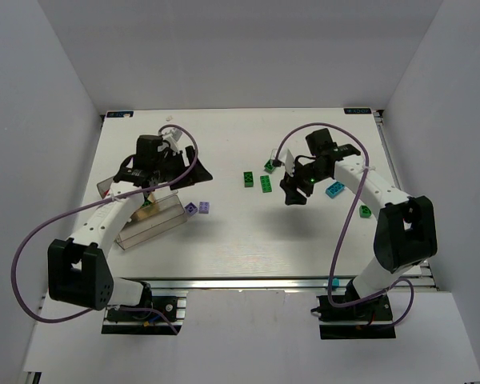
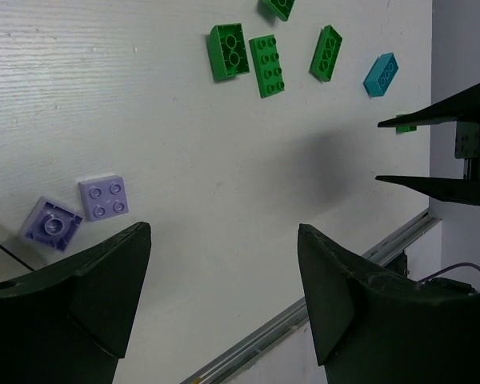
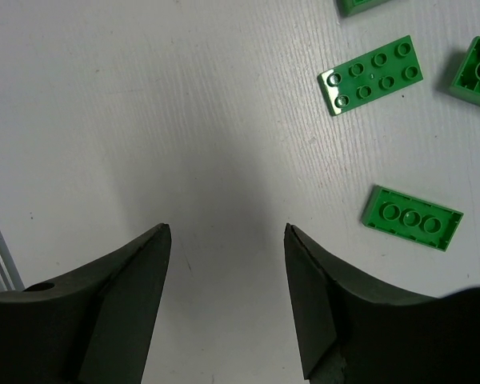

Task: Sort the legos into containers by color

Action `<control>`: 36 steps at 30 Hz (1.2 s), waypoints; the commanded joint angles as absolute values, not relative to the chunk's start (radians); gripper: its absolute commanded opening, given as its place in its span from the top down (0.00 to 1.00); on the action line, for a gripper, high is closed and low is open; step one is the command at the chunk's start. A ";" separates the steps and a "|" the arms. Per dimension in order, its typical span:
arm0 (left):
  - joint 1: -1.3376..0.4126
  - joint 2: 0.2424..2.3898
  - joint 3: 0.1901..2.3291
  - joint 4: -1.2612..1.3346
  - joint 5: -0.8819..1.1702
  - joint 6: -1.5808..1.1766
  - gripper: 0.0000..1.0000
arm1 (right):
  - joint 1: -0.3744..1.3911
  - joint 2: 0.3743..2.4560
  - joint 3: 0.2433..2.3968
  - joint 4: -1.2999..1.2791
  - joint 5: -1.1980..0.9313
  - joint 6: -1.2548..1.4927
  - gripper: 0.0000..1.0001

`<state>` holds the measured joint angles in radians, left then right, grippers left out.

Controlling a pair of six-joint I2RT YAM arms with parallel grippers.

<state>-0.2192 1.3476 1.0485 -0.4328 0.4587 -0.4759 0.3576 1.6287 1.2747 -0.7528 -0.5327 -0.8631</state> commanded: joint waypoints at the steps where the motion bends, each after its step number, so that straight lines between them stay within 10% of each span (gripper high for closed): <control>1: -0.244 1.344 1.085 -0.403 0.449 -0.486 0.17 | 0.354 1.641 1.327 -0.727 -0.549 -0.805 0.36; 36: -0.337 1.324 1.032 -0.367 0.397 -0.492 0.13 | 0.321 1.692 1.414 -0.707 -0.511 -0.629 0.34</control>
<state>-0.3325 1.3579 1.0424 -0.3836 0.4023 -0.4942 0.3256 1.6939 1.3788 -0.7013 -0.4992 -0.6277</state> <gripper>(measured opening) 0.872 0.658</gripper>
